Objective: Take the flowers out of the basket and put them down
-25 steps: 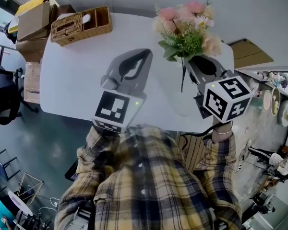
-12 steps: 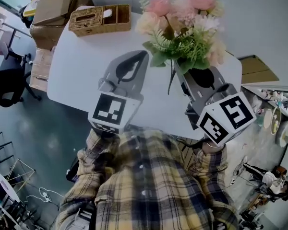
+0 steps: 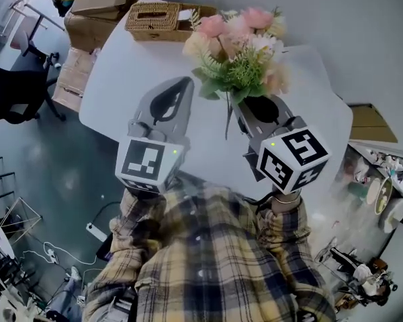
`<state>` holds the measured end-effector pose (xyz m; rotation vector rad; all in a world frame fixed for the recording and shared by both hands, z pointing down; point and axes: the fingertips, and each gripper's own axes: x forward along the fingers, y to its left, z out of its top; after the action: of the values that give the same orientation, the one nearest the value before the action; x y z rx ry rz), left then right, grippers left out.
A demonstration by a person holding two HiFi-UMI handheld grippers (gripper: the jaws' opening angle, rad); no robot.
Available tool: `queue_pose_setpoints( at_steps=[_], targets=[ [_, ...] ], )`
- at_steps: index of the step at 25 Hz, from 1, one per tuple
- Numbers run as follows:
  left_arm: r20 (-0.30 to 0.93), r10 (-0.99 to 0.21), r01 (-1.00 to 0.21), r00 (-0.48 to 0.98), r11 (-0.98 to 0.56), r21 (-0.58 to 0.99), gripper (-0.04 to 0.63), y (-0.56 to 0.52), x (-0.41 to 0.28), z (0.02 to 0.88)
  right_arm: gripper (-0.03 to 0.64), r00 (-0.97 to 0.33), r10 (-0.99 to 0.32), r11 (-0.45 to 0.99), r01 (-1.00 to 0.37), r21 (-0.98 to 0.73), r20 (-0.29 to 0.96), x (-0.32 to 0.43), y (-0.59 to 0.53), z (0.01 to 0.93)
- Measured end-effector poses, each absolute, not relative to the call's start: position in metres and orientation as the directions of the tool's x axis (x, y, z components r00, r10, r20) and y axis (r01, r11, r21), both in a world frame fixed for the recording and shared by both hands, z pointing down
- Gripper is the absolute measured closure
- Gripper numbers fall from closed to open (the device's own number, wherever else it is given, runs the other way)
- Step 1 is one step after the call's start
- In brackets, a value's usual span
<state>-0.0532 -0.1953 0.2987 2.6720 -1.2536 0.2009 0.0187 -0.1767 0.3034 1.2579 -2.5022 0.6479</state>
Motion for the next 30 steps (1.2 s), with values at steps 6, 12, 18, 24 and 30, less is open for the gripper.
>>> queue_pose_setpoints(
  at_steps=[6, 12, 18, 24, 30],
  targets=[
    [0.229, -0.758, -0.791, 0.611, -0.6, 0.121, 0.595, -0.196, -0.079, 0.316, 0.601, -0.601, -0.63, 0.507, -0.798, -0.326, 0.493, -0.01, -0.188, 0.362],
    [0.244, -0.761, -0.799, 0.601, -0.586, 0.136, 0.595, -0.203, -0.095, 0.331, 0.6, -0.599, -0.562, 0.464, -0.799, -0.382, 0.57, -0.032, -0.198, 0.432],
    [0.249, -0.761, -0.8, 0.599, -0.582, 0.145, 0.594, -0.206, -0.105, 0.336, 0.599, -0.595, -0.475, 0.426, -0.8, -0.422, 0.648, -0.054, -0.195, 0.497],
    [0.262, -0.758, -0.801, 0.598, -0.58, 0.149, 0.594, -0.21, -0.113, 0.344, 0.597, -0.579, -0.385, 0.368, -0.811, -0.456, 0.719, -0.063, -0.192, 0.556],
    [0.265, -0.753, -0.798, 0.602, -0.582, 0.157, 0.595, -0.217, -0.113, 0.349, 0.591, -0.548, -0.333, 0.342, -0.828, -0.444, 0.767, -0.06, -0.192, 0.59]
  ],
)
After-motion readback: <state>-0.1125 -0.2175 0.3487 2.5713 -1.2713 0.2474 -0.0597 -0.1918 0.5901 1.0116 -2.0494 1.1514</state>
